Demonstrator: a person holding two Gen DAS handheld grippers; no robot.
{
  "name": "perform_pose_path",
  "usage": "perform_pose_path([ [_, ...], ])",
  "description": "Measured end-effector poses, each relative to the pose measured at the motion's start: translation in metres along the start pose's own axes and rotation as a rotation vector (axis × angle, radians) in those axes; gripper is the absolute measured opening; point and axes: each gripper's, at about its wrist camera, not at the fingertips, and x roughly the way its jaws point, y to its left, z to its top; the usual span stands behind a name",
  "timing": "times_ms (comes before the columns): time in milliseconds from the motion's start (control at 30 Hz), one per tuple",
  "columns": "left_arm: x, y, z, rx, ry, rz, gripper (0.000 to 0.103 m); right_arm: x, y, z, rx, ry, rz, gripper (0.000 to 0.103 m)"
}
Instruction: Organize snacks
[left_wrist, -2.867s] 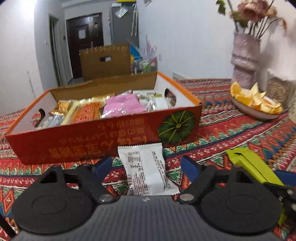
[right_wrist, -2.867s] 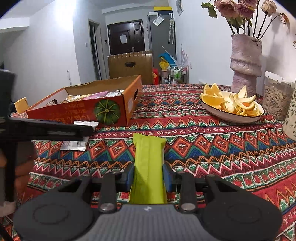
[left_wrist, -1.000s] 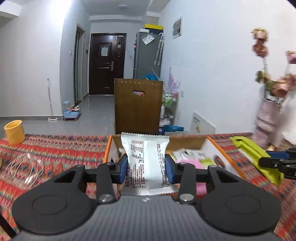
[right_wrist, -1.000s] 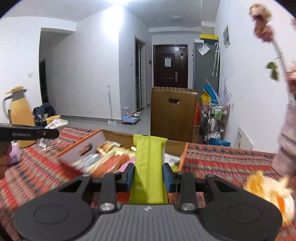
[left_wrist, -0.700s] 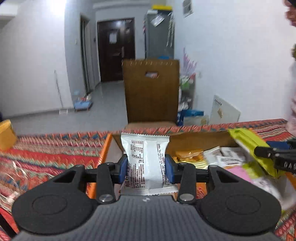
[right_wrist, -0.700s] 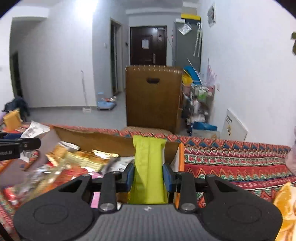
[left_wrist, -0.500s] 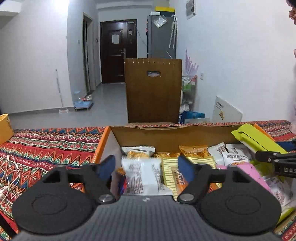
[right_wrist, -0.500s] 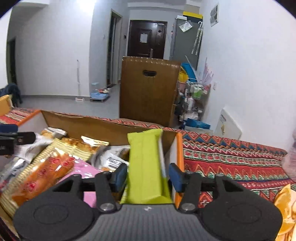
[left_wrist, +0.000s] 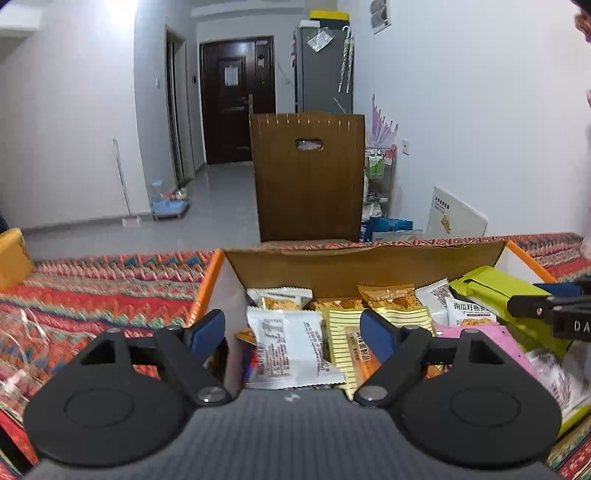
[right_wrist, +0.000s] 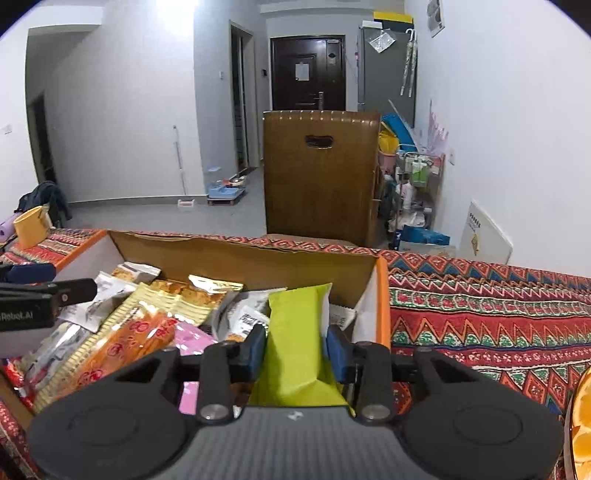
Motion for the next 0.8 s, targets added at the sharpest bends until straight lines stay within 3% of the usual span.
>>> perform_pose_path([
  [67,-0.015,0.001,0.004,0.015,-0.032,-0.005,0.083,-0.005,0.0,0.003,0.0,-0.011,-0.004,0.036],
  [167,-0.043,0.011,0.013,-0.044,-0.078,-0.034,0.089,-0.024,-0.004,0.012,0.024,-0.061,0.008,0.041],
  [267,-0.069,0.02,0.025,-0.065,-0.062,-0.04,0.089,-0.051,-0.001,0.022,0.016,-0.122,-0.011,0.044],
  [500,-0.159,0.051,0.035,-0.09,-0.116,-0.064,0.09,-0.143,0.024,0.023,-0.015,-0.23,0.051,0.057],
  [533,-0.175,0.053,0.033,-0.096,-0.127,-0.064,0.09,-0.159,0.029,0.021,-0.039,-0.24,0.057,0.059],
  [633,-0.228,0.058,0.016,-0.083,-0.184,-0.083,0.091,-0.217,0.041,0.005,-0.084,-0.29,0.048,0.079],
  [800,-0.326,0.053,-0.04,-0.078,-0.282,-0.082,0.101,-0.313,0.061,-0.052,-0.125,-0.361,0.004,0.093],
])
